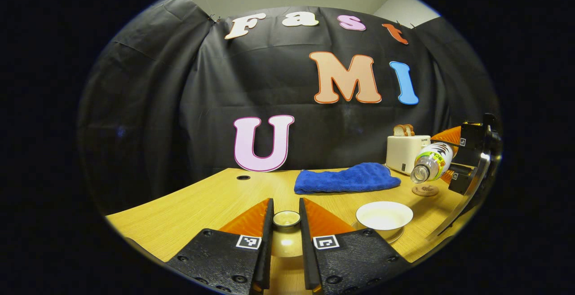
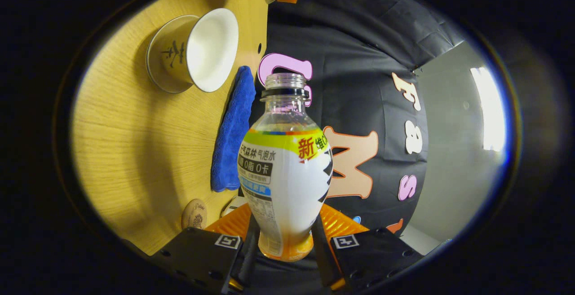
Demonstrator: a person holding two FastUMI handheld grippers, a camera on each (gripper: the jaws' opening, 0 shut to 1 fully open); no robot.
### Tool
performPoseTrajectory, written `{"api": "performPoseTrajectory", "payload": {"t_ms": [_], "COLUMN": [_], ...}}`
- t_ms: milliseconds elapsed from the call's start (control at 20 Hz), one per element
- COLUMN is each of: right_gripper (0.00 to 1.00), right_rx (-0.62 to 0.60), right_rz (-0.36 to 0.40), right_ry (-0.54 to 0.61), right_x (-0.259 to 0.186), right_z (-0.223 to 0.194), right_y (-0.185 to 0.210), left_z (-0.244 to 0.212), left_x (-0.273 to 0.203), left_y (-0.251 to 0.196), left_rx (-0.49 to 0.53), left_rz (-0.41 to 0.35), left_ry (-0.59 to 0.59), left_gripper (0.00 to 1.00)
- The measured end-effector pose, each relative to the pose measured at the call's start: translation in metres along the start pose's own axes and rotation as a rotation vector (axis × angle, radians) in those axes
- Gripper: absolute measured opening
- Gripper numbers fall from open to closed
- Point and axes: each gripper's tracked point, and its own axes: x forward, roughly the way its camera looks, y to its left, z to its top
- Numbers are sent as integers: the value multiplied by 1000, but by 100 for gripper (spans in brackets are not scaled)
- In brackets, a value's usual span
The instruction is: Open the teacup lid with one hand, grasp the water bottle and pour water into the teacup with the other hand; after pouring, place the water bottle on the coaster and then close the teacup lid.
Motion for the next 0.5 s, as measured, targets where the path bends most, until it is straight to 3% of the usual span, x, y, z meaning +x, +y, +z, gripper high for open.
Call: {"api": "performPoseTrajectory", "payload": {"t_ms": [500], "right_gripper": [59], "right_rx": [-106], "right_rz": [-59], "right_ry": [-7], "right_x": [-1], "right_z": [4], "right_y": [-7], "left_z": [-1], "left_x": [0], "left_y": [0], "left_rx": [-1], "left_rz": [0], "left_ry": [-1], "left_gripper": [27]}}
